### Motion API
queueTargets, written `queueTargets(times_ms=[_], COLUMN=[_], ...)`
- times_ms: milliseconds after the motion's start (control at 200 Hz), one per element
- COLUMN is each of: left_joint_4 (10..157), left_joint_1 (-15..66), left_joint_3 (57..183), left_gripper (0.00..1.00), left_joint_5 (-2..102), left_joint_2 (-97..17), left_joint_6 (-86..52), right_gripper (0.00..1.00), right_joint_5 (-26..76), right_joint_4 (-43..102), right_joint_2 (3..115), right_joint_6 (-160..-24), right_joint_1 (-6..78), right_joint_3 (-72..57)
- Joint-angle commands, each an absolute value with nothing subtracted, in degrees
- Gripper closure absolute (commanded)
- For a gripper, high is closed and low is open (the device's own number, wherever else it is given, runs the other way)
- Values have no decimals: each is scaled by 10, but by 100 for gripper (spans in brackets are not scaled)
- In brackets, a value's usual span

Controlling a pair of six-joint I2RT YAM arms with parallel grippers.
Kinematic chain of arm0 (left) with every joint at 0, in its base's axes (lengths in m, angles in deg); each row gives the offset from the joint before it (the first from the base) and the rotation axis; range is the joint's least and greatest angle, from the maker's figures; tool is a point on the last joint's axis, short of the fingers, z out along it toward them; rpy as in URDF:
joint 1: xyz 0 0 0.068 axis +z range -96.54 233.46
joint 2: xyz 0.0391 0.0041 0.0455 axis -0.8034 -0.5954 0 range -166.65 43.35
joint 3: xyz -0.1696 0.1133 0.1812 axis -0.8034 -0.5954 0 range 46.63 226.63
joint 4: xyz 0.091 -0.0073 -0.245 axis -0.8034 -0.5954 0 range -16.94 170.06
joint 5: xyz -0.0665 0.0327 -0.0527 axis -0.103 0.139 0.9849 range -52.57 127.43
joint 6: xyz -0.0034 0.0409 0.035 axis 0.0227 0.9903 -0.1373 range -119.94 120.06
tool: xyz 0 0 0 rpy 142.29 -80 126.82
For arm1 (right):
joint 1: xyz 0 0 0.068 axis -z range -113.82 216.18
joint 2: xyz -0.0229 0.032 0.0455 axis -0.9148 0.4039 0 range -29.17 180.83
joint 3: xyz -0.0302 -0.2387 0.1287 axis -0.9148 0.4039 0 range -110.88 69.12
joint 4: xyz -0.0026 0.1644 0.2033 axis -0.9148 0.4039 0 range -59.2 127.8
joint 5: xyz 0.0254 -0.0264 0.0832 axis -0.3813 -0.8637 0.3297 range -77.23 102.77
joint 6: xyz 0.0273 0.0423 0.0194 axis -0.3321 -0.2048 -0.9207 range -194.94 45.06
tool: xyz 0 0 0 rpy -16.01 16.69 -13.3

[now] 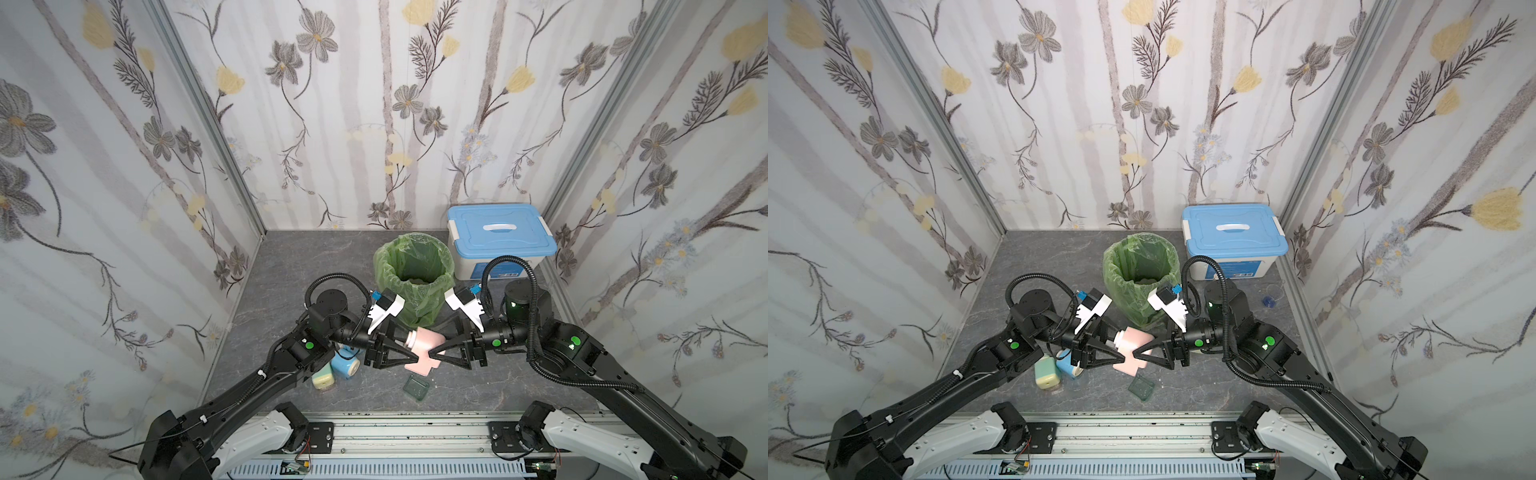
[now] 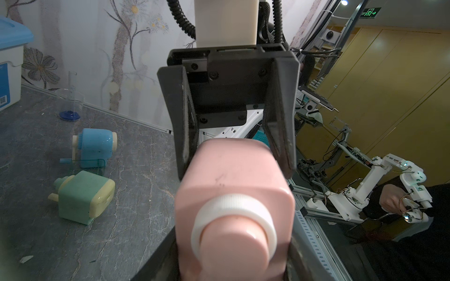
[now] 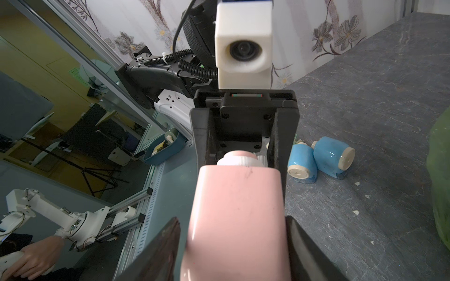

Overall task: Take out the pencil sharpener tray and clean the shavings
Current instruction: Move the pencil sharpener to the center of the board.

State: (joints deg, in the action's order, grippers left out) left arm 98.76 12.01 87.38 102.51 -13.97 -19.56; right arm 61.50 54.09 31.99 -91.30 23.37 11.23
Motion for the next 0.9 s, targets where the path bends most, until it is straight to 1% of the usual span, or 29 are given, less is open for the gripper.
queueTargets(times_ms=[0,70,205,260,305,340,405,470,495,555,629,739,769,794,899], left_joint_4=[1001,998,992,990,990,987,970,948,937,915,910,910,907,907,917], left_joint_1=[120,121,120,121,120,120,121,120,121,125,138,164,171,178,203], left_joint_3=[880,881,884,885,885,886,888,891,893,894,889,876,874,871,861], left_gripper=[49,49,49,49,47,43,31,14,9,4,2,0,0,0,0], left_joint_5=[1031,1030,1030,1030,1029,1025,1009,979,962,912,853,749,728,710,662], left_joint_2=[-140,-139,-139,-140,-141,-142,-141,-137,-135,-128,-109,-66,-55,-48,-25], left_joint_6=[-182,-181,-179,-178,-178,-176,-167,-156,-151,-144,-149,-162,-166,-171,-196], right_gripper=[31,33,43,46,49,52,54,54,54,55,56,58,58,58,58], right_joint_5=[637,635,627,617,608,601,592,579,571,552,529,451,413,379,243], right_joint_4=[543,543,544,543,541,539,536,531,528,522,509,470,457,447,396], right_joint_2=[328,329,328,324,320,318,312,307,304,300,295,282,279,277,279], right_joint_6=[-898,-896,-894,-894,-897,-899,-901,-904,-906,-908,-912,-928,-935,-940,-973], right_joint_1=[233,232,233,233,233,233,233,233,233,233,233,222,221,197,153], right_joint_3=[113,112,113,115,118,121,129,140,146,160,189,252,272,293,345])
